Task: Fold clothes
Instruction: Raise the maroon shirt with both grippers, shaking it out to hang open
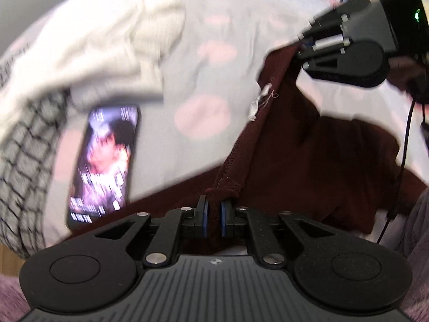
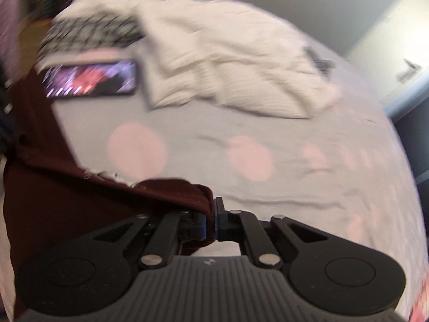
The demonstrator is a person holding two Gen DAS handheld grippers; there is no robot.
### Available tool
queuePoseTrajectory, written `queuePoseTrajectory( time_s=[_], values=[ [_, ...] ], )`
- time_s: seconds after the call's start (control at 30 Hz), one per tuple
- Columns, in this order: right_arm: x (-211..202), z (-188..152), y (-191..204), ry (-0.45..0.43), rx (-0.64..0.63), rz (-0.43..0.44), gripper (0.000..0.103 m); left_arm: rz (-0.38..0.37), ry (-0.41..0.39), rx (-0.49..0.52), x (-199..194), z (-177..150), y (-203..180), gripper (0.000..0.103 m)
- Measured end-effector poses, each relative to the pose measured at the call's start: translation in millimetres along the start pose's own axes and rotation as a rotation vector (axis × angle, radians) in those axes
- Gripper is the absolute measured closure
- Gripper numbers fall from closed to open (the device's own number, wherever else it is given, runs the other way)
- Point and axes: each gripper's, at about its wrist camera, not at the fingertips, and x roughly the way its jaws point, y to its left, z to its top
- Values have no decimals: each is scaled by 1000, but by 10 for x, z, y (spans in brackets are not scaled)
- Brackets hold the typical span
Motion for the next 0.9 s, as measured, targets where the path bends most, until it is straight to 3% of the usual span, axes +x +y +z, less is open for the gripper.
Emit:
queuePoseTrajectory(
  time_s=[0.23,0.5,0.73,0.9],
  values=[
    [-904,4,-232,-159,190,-267,97,-90,-222,30,-743,534,19,98],
    [-2389,-28,-302,-383,240,-610,97,-126,-522,267,-2032,1233,-428,99],
    [-3509,34,-296,-481,244,-854,97,-128,-769,404,-2887,1373,-964,99],
    [-4096,125,-169,-534,217,-997,97,-149,-905,434,-3384,1200,-1215,99]
  ],
)
